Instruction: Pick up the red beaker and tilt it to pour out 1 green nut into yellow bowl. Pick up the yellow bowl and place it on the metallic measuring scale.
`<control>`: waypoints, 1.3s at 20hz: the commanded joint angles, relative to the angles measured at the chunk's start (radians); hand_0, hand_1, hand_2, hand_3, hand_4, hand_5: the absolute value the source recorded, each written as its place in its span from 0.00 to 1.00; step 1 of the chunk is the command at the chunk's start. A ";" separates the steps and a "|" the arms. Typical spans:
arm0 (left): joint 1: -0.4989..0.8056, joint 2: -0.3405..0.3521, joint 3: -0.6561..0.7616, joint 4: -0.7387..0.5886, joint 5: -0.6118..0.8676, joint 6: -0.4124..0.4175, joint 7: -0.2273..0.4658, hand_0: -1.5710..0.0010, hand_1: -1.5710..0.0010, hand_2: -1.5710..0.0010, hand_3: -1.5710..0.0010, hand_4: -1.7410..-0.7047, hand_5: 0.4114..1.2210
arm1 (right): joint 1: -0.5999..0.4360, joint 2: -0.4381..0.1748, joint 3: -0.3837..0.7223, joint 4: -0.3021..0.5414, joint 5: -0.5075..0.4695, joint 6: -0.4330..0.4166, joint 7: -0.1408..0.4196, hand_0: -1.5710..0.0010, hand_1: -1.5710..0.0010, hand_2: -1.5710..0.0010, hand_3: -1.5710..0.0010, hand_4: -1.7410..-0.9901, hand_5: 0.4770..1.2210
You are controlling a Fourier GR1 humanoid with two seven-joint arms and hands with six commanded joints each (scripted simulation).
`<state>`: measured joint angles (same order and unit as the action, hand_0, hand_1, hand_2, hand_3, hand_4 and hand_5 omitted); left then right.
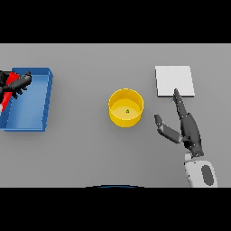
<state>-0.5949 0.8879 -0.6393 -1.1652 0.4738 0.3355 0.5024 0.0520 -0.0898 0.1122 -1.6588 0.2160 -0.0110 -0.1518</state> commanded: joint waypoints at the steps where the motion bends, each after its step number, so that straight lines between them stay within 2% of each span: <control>1: 0.005 0.011 0.003 -0.014 0.020 -0.035 0.003 0.36 0.44 0.47 0.55 0.78 0.35 | 0.005 0.005 0.006 -0.010 0.001 0.000 -0.004 1.00 1.00 1.00 1.00 0.77 0.26; 2: 0.023 0.028 0.008 -0.033 0.038 -0.061 -0.005 0.49 0.55 0.57 0.64 0.84 0.33 | 0.009 0.013 0.011 -0.011 -0.003 0.002 -0.010 1.00 1.00 1.00 1.00 0.78 0.26; 4: 0.013 0.046 -0.019 -0.040 0.007 -0.085 0.014 0.67 0.71 0.73 0.77 0.92 0.30 | 0.018 0.006 0.012 -0.020 -0.001 0.006 -0.012 1.00 1.00 1.00 1.00 0.79 0.27; 6: 0.004 0.034 -0.039 -0.016 -0.022 -0.086 0.015 0.79 0.82 0.82 0.85 0.96 0.29 | 0.012 -0.001 0.004 -0.026 -0.012 0.012 -0.004 1.00 1.00 1.00 1.00 0.79 0.28; 9: -0.009 0.017 -0.039 0.027 -0.043 -0.075 -0.007 0.89 0.91 0.91 0.92 0.98 0.29 | 0.022 -0.003 0.009 -0.020 0.000 0.009 -0.008 1.00 1.00 1.00 1.00 0.77 0.28; 11: -0.028 -0.003 -0.046 0.046 -0.064 -0.056 -0.008 0.93 0.94 0.94 0.95 1.00 0.29 | 0.023 -0.003 0.006 -0.008 0.003 0.007 -0.017 1.00 1.00 1.00 1.00 0.75 0.28; 13: -0.028 -0.006 -0.036 0.049 -0.070 -0.025 -0.034 0.96 0.96 0.96 0.97 1.00 0.30 | 0.023 -0.010 0.014 -0.025 0.029 -0.004 0.015 1.00 1.00 1.00 1.00 0.75 0.26; 14: -0.018 -0.009 -0.029 0.049 -0.071 -0.009 -0.062 0.96 0.97 0.97 0.98 0.99 0.31 | 0.018 -0.018 0.028 -0.024 0.065 -0.012 0.022 1.00 1.00 1.00 1.00 0.77 0.27; 16: -0.027 -0.007 -0.021 0.037 -0.070 0.004 -0.071 0.98 0.98 0.98 0.98 0.99 0.33 | -0.014 -0.046 0.048 -0.014 0.083 0.024 0.015 1.00 1.00 1.00 1.00 0.81 0.30; 19: -0.025 -0.003 -0.021 0.030 -0.071 0.011 -0.069 0.99 0.99 0.99 0.99 0.99 0.34 | -0.081 -0.131 0.104 -0.007 0.154 0.107 0.012 1.00 1.00 1.00 1.00 0.76 0.34; 20: -0.019 -0.001 -0.014 0.025 -0.059 0.005 -0.080 0.99 0.99 0.99 0.99 0.99 0.33 | -0.123 -0.172 0.123 -0.001 0.208 0.125 0.055 1.00 1.00 1.00 1.00 0.73 0.32; 22: -0.017 -0.017 -0.014 0.028 -0.056 0.012 -0.098 0.99 0.99 1.00 1.00 0.98 0.32 | -0.212 -0.236 0.190 0.024 0.313 0.177 0.074 1.00 1.00 1.00 1.00 0.70 0.30; 26: -0.011 -0.006 -0.009 0.026 -0.043 -0.012 -0.107 1.00 1.00 1.00 1.00 0.99 0.32 | -0.352 -0.322 0.330 0.088 0.487 0.248 -0.009 1.00 1.00 1.00 1.00 0.68 0.30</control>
<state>-0.6064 0.8818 -0.6478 -1.1394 0.4306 0.3238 0.3959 -0.3000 -0.4114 0.4419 -1.5705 0.7027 0.2375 -0.1618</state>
